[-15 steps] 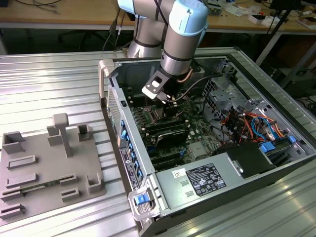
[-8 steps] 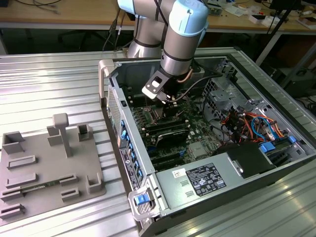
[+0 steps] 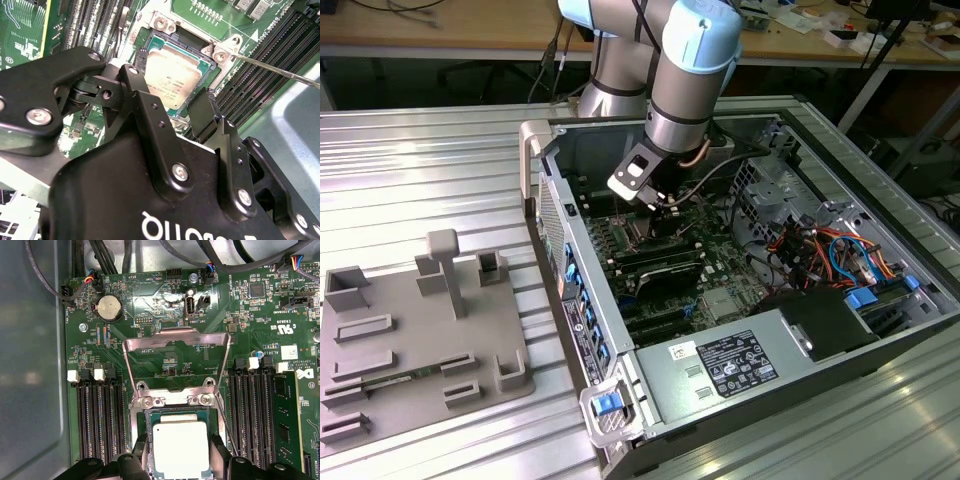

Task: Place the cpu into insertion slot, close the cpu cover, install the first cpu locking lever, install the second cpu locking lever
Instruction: 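Place the cpu into insertion slot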

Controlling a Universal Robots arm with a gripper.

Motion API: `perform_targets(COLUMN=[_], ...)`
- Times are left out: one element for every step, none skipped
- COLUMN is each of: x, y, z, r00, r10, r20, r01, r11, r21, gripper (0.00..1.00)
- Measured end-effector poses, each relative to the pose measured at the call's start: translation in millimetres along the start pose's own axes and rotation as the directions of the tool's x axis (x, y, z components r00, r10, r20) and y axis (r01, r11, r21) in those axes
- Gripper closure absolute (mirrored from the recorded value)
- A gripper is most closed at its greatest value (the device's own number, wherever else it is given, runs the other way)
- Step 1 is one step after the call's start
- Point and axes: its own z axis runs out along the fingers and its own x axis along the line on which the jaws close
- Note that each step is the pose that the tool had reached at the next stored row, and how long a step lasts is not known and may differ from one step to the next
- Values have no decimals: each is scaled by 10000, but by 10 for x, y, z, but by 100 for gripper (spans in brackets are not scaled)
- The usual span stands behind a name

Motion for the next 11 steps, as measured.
perform_targets(x=[0,0,0,0,0,0,0,0,0,0,0], y=[0,0,0,0,0,0,0,-1,-3,-10,-14], z=[0,0,0,1,1,1,1,1,2,4,5], r00=[10000,10000,10000,10000,10000,10000,10000,10000,10000,10000,10000], r10=[0,0,0,0,0,0,0,-1,0,1,1], r20=[0,0,0,0,0,-1,0,-2,-8,-12,-14], r01=[0,0,0,0,0,0,0,1,0,-1,-1], r11=[10000,10000,10000,10000,10000,10000,10000,10000,10000,10000,10000], r21=[0,0,0,0,0,0,0,-1,-1,0,0], gripper=[40,38,38,32,32,32,32,32,32,32,32])
